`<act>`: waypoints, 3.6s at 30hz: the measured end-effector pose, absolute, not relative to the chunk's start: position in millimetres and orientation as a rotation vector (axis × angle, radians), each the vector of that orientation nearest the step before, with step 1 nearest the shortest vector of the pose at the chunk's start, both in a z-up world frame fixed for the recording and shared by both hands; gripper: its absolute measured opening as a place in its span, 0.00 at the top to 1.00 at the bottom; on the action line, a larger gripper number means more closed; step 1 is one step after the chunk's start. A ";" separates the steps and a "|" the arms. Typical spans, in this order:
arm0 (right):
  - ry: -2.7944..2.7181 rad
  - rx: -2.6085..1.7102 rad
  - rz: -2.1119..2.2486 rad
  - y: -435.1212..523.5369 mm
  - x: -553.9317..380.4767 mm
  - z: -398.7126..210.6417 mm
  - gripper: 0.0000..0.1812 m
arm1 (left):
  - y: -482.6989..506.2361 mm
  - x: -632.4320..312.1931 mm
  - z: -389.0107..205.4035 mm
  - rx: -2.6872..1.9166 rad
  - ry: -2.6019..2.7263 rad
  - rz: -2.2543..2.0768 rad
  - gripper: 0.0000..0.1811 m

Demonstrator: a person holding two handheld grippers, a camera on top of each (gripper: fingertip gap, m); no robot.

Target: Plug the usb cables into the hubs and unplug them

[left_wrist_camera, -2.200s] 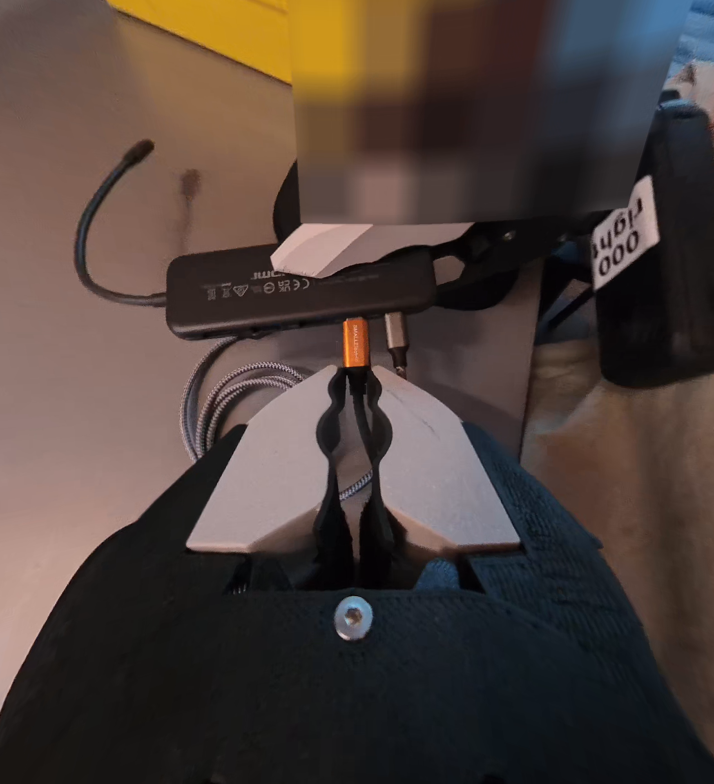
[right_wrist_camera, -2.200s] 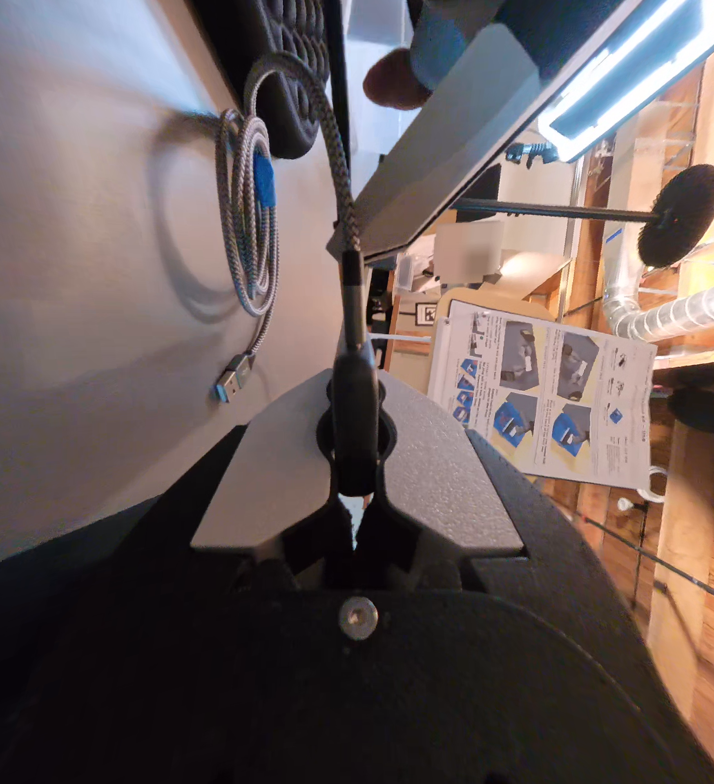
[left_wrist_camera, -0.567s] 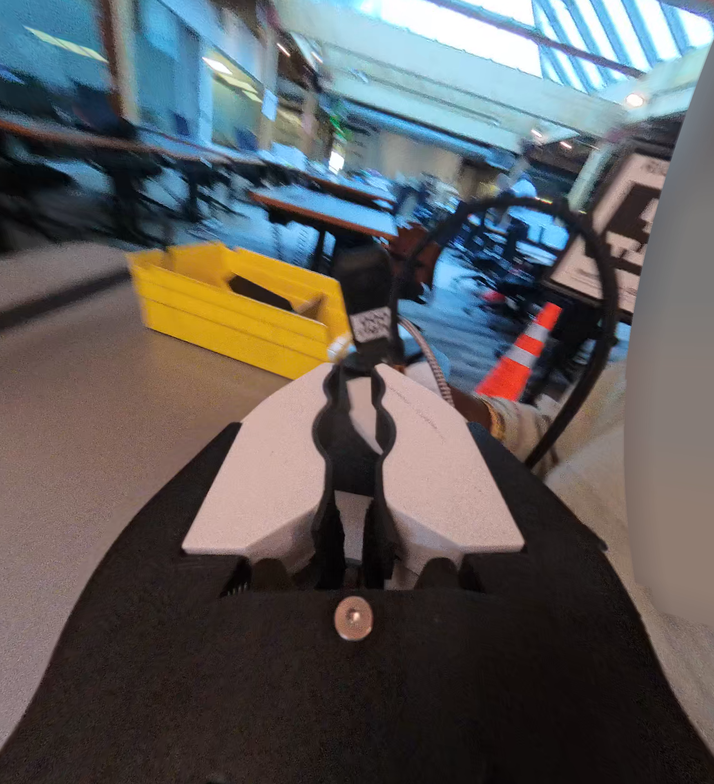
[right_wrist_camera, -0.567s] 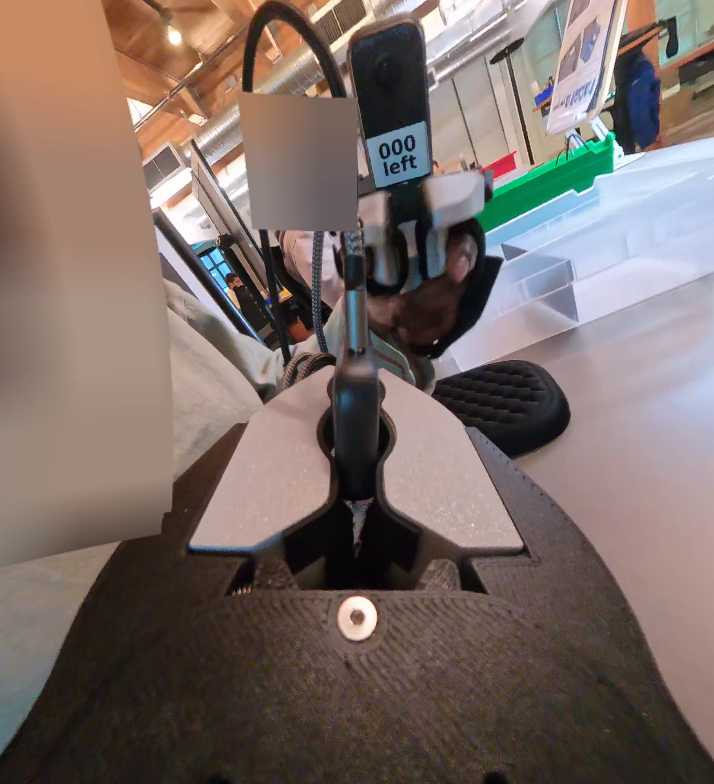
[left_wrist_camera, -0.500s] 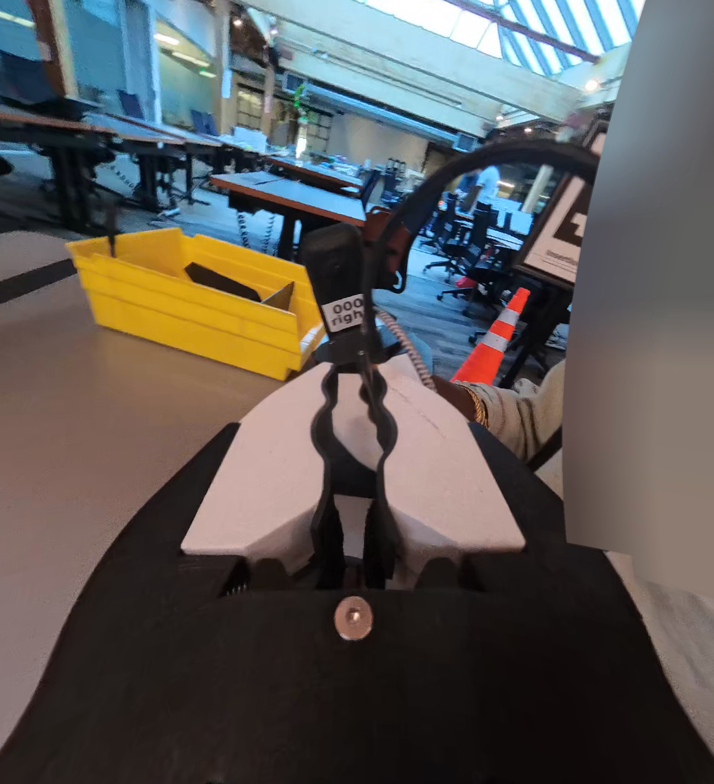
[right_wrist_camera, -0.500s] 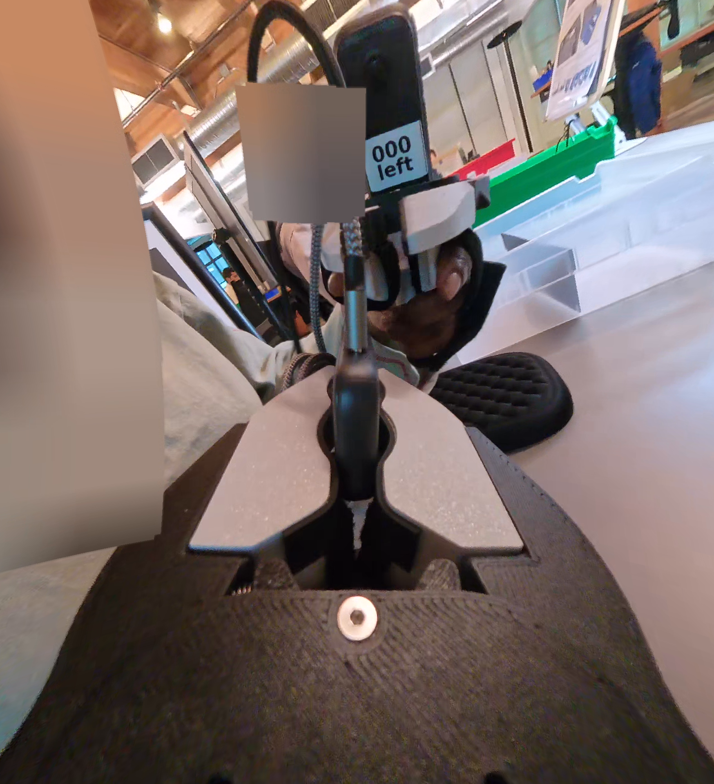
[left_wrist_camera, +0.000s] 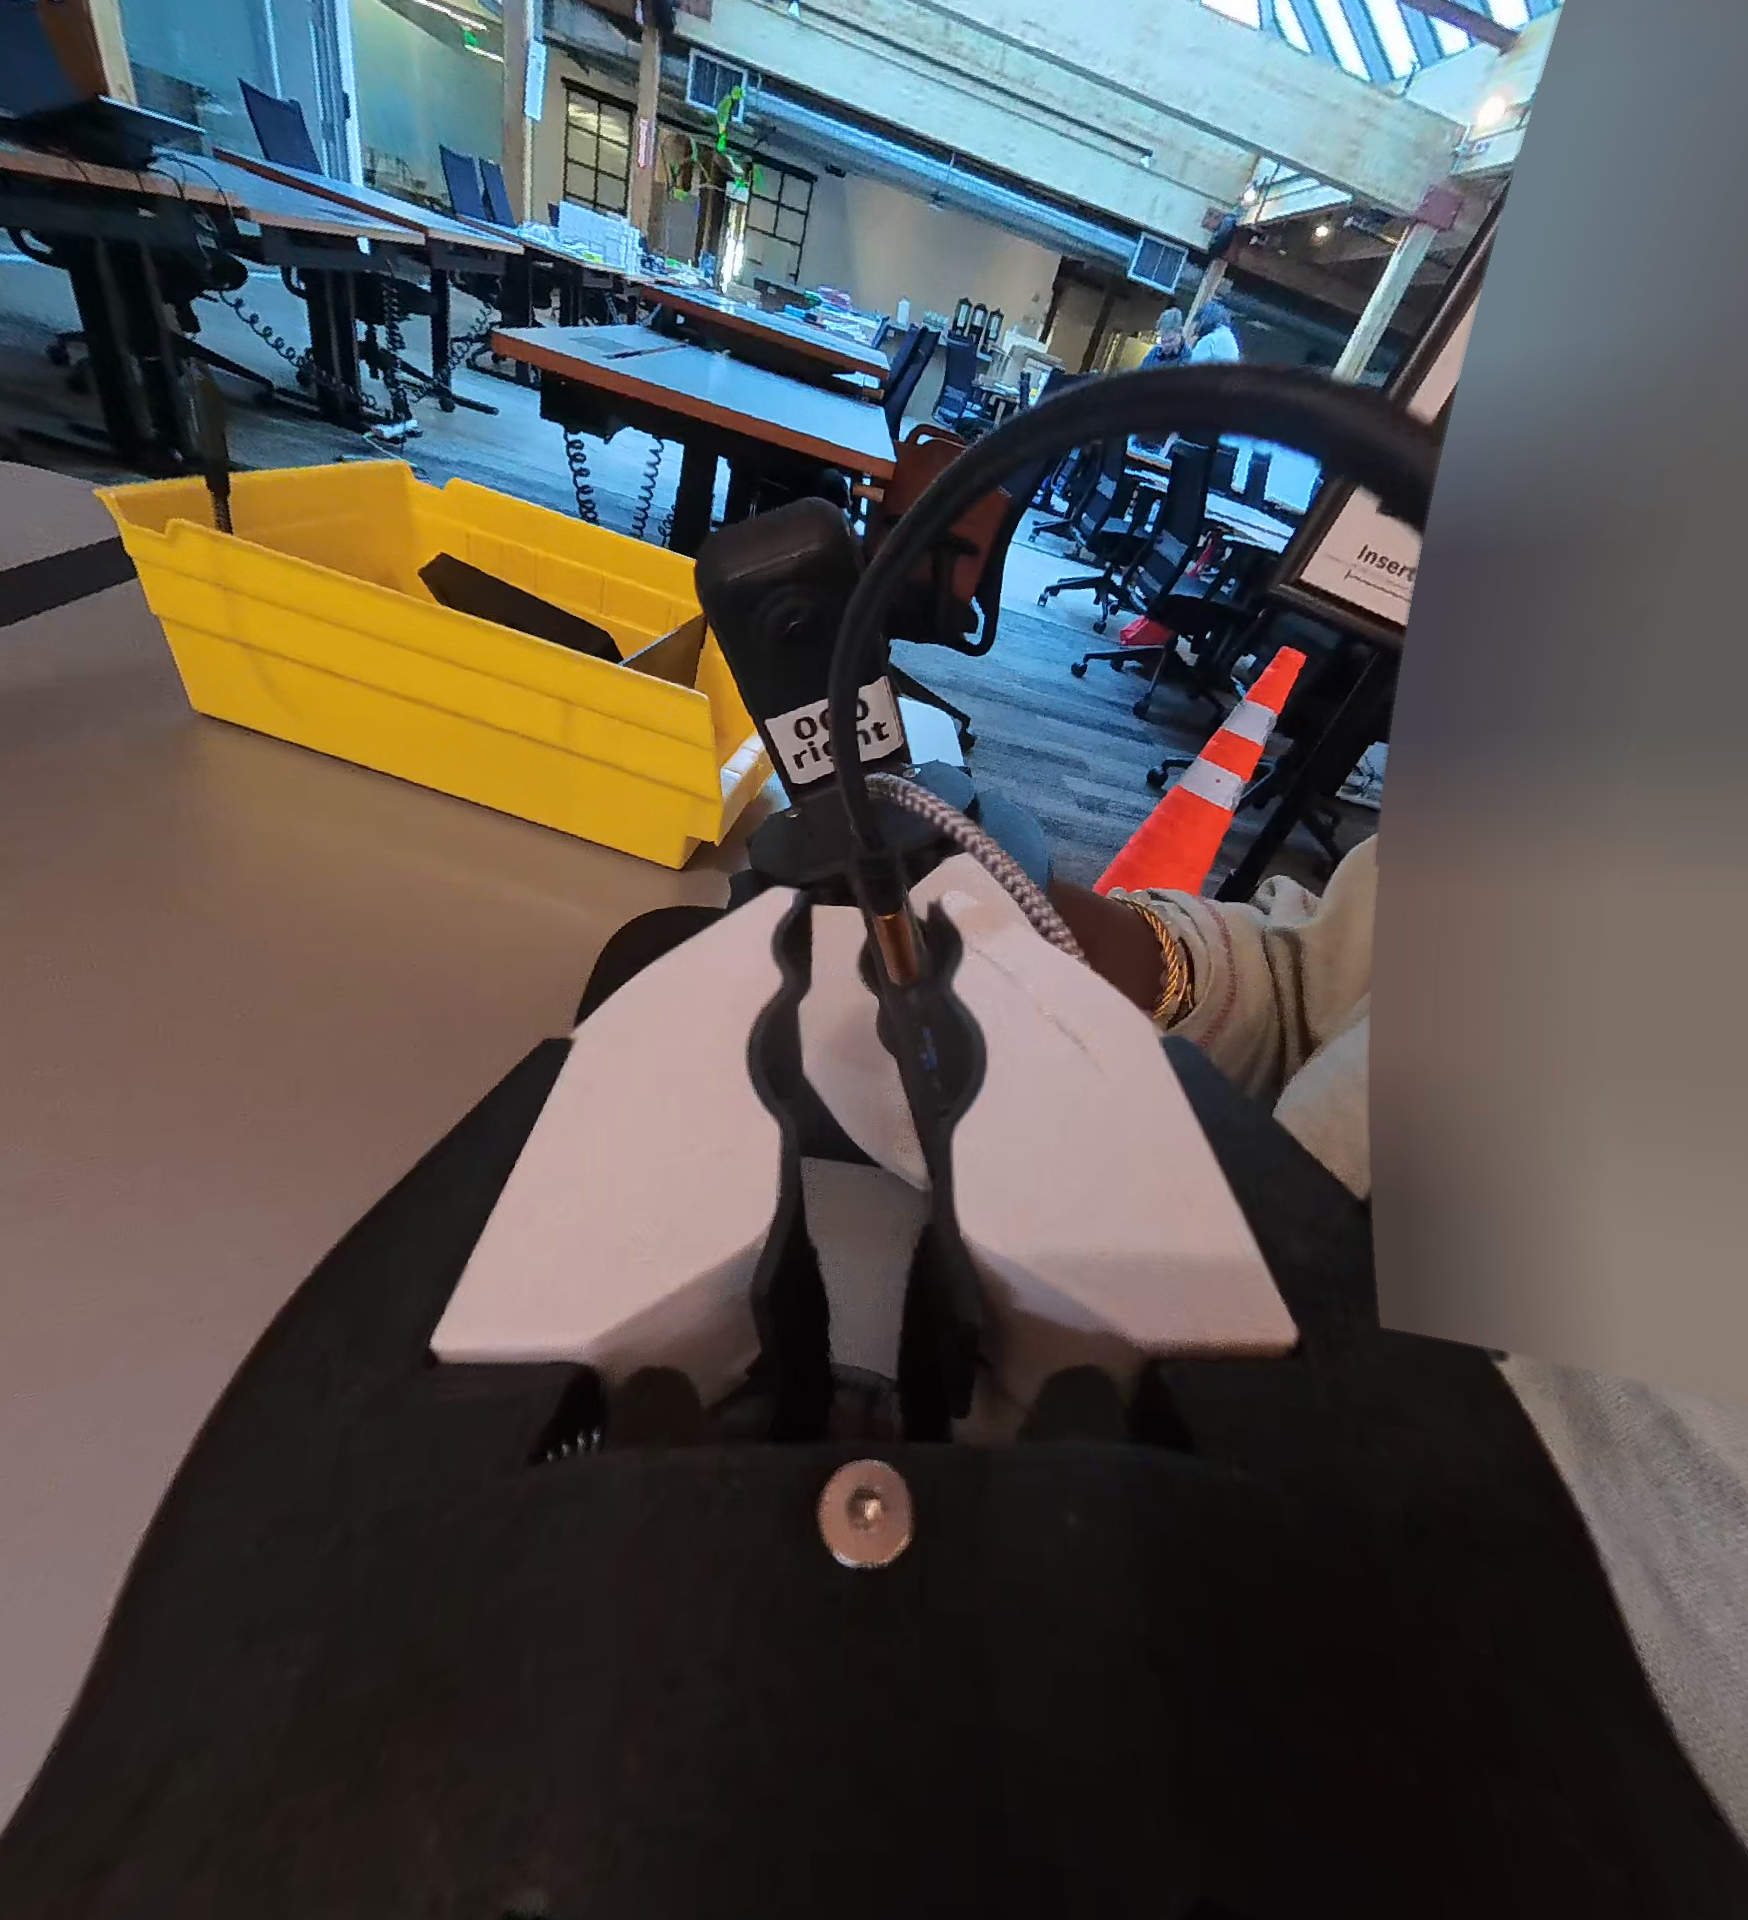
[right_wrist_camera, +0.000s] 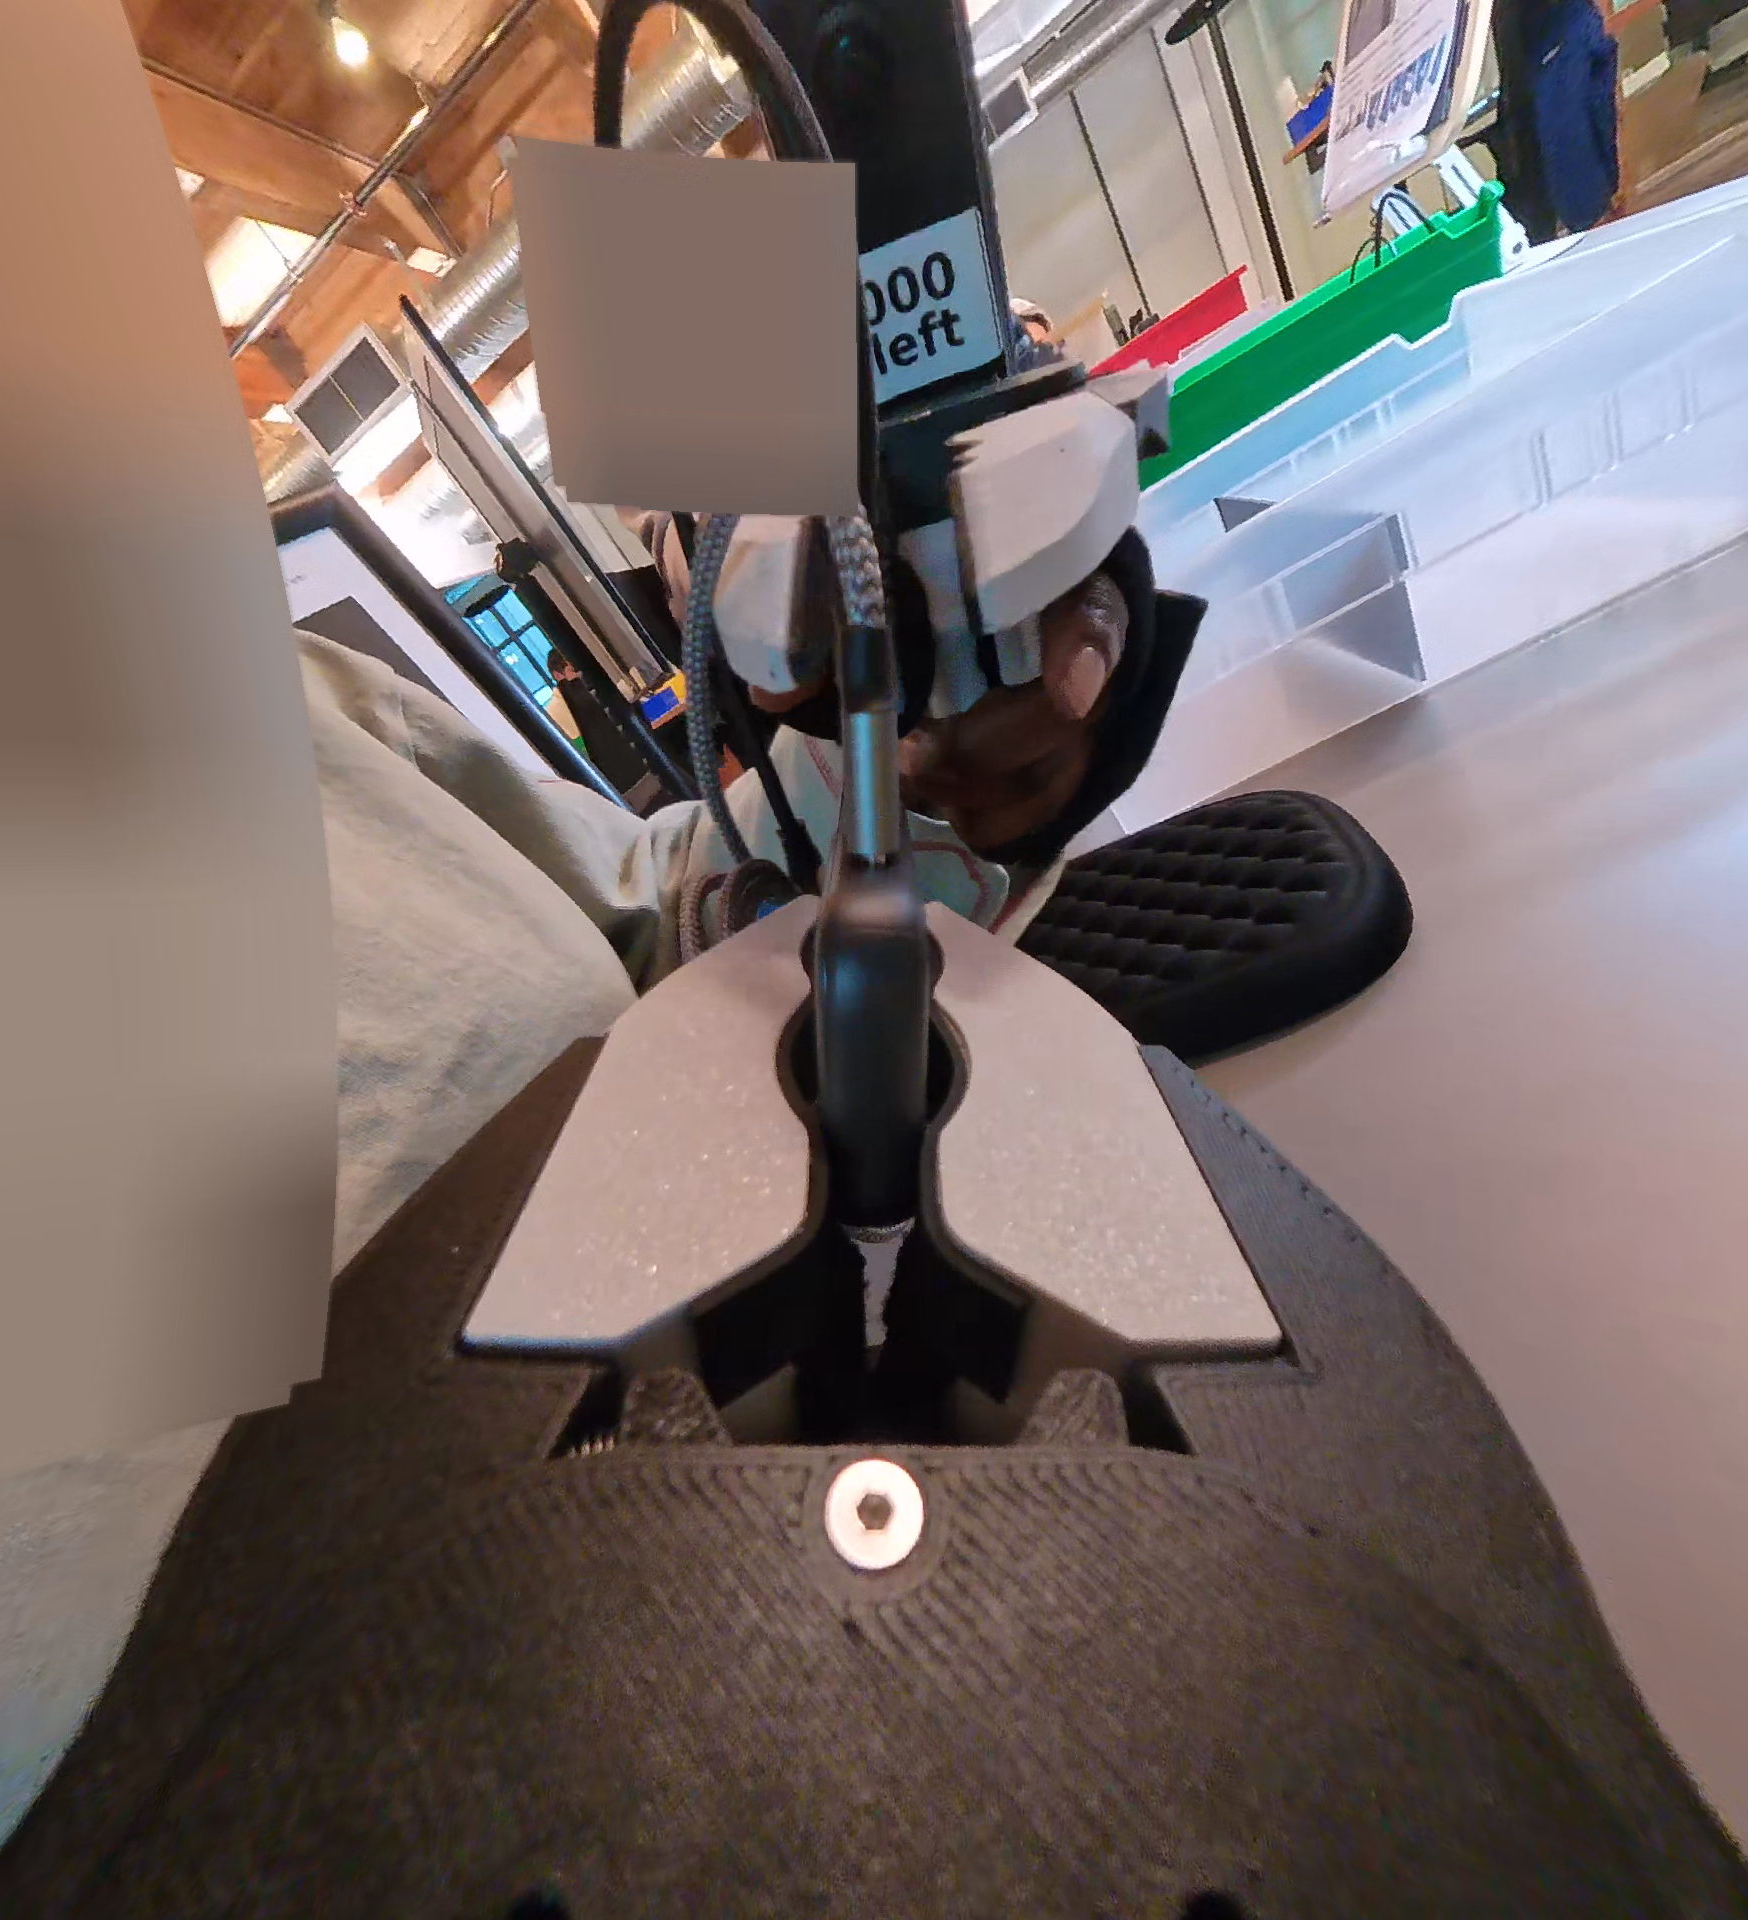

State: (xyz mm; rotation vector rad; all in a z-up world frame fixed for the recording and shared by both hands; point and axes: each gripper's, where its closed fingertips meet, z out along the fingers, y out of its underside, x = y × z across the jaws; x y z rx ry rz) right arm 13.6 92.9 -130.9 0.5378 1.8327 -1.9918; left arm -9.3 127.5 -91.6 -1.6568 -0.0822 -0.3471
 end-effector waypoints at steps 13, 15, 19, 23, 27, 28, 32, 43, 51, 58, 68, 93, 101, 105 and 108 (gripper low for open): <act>1.919 0.531 -2.022 88.0 15.8 -136.5 0.94 | 124.5 -5.5 -98.9 -1.735 -0.155 -0.373 0.96; 1.878 0.534 -2.031 87.2 16.8 -133.6 0.94 | 124.8 -5.4 -98.9 -1.772 -0.129 -0.337 0.96; 1.842 0.547 -2.035 85.6 17.1 -133.1 0.94 | 123.9 -3.6 -100.3 -1.800 -0.103 -0.373 0.96; 1.841 0.536 -2.060 87.2 16.1 -129.9 0.94 | 125.0 4.6 -106.3 -1.832 -0.077 -0.383 0.96; 1.847 0.542 -2.028 84.2 12.8 -131.6 0.94 | 121.7 0.5 -109.1 -1.839 -0.092 -0.417 0.96; 1.844 0.536 -2.022 83.7 11.9 -130.8 0.93 | 121.4 -0.8 -107.6 -1.830 -0.091 -0.410 0.96; 1.799 0.528 -2.035 86.1 6.8 -122.0 0.93 | 114.3 -14.8 -93.0 -1.756 -0.115 -0.320 0.81; 2.032 0.821 -2.509 161.4 -39.6 -76.5 0.93 | 14.9 -78.2 -33.3 -1.204 -0.457 0.466 0.80; 2.274 1.005 -3.100 257.4 -40.6 27.4 0.93 | 23.9 -64.9 -61.6 -1.188 -0.331 0.589 0.81; 2.634 1.546 -3.144 362.2 -52.3 69.2 0.93 | 28.9 -78.3 -92.2 -1.175 -0.317 0.732 0.81; 3.199 2.585 -2.193 490.6 -99.0 1.4 0.93 | 22.6 -88.2 -101.6 -1.177 -0.359 0.725 0.82; 3.272 2.159 -0.736 473.3 -100.7 -158.2 0.59 | 17.4 -91.5 -100.5 -1.136 -0.388 0.692 0.82; 3.111 2.406 -1.695 447.4 -84.6 -71.1 0.27 | 16.6 -91.4 -99.4 -1.125 -0.387 0.692 0.81; 3.071 2.504 -2.265 426.6 -62.4 -31.8 0.20 | 14.9 -91.4 -97.9 -1.111 -0.390 0.703 0.79; 2.947 2.720 -2.453 413.0 -43.3 -32.5 0.20 | 13.8 -91.5 -96.7 -1.102 -0.389 0.721 0.77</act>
